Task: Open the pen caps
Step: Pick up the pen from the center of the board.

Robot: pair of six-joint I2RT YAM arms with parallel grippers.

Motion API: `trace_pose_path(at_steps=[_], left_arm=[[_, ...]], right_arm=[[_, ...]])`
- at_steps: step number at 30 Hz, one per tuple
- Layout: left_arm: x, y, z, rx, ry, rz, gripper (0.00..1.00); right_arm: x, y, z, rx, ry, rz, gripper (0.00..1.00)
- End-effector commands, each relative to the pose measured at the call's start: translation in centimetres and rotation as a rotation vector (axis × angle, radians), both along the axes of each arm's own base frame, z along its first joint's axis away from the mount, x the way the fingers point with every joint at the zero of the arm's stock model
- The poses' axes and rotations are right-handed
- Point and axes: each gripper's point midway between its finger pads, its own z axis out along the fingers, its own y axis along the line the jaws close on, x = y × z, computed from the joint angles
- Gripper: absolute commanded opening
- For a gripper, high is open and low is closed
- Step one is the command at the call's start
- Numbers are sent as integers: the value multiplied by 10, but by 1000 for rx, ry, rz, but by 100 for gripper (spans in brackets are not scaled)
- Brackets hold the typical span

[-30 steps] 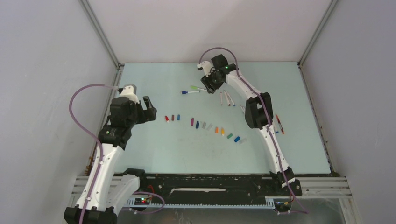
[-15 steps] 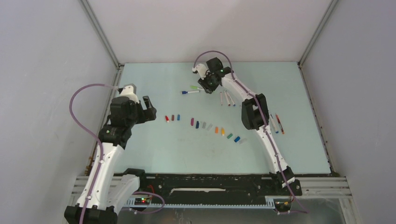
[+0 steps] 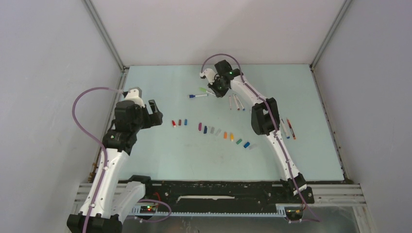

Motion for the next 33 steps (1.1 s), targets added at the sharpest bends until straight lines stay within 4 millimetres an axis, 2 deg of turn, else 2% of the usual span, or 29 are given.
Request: trace_pose_path(at_steps=[1,7,14,19,24,28,33], left_arm=[[0,6,-6,28,-1,4,89],[-1,6,-5,27,-6,4,89],[-2,6,-2,24,-15,3,89],[-3,5,0,22,-24,1,90],[-4,5,1,19,-31,-1,90],[-4,4,2,16,-31,-5,90],[-4,4,2,16,-33,-5,90]], right_arm=[[-16,6,-3,-37,34,25,11],[-45,4,-5,-86,90,53,8],[-69,-11,-1,-110,173,-5,6],[-93,-19,1,-116,235,-27,7],[-112,-30,-5,-151,283,-50,10],[-119,-33,-8,-189,299,-40,13],[-116,-30,-8,-230,291,-19,19]])
